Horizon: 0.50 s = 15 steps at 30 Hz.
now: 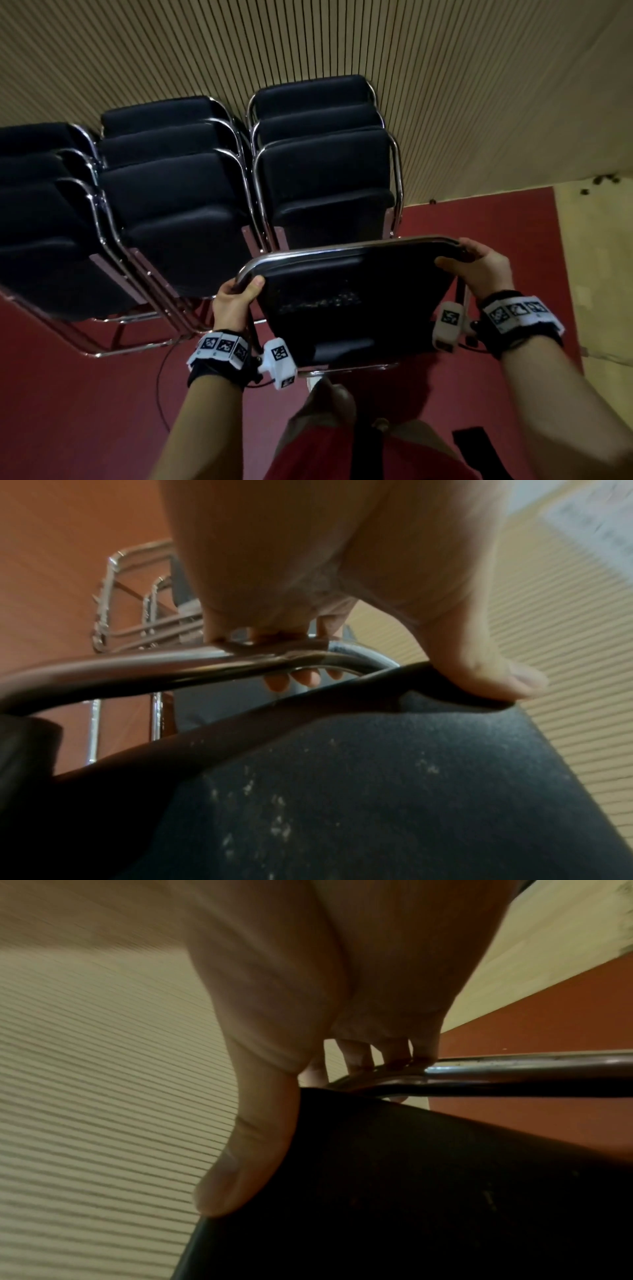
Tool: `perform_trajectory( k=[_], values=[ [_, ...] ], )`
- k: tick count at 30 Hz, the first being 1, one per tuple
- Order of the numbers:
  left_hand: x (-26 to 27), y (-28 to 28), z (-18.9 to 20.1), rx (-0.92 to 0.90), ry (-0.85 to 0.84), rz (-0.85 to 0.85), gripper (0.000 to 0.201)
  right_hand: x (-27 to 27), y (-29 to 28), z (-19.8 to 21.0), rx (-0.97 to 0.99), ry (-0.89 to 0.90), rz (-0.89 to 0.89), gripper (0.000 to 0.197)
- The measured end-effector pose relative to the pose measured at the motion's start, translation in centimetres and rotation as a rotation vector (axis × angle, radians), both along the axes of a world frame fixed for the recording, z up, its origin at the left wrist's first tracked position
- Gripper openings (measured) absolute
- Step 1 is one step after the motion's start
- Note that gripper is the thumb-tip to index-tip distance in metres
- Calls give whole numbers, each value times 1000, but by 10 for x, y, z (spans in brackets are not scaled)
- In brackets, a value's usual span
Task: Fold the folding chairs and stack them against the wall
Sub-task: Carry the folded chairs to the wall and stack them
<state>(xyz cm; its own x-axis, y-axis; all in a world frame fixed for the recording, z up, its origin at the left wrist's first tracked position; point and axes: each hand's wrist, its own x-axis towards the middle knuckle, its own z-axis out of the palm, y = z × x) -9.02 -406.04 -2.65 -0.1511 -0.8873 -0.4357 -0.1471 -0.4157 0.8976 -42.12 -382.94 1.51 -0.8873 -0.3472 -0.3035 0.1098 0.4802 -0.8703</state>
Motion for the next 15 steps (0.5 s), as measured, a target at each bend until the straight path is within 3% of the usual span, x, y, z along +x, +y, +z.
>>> perform_trajectory(
  k=[5, 8, 13, 15],
  values=[
    [-30, -51, -19, 38, -55, -40, 45, -28, -36, -16, 93, 29, 31, 69],
    [-44, -69, -25, 58, -77, -31, 51, -41, -54, -22, 109, 18, 32, 67],
    [-74, -91, -38, 42, -98, 6, 89, -73, -86, -35, 126, -14, 58, 66],
    [-86, -97, -40, 62, -111, 27, 86, -88, -97, -39, 146, -19, 72, 69]
  ],
)
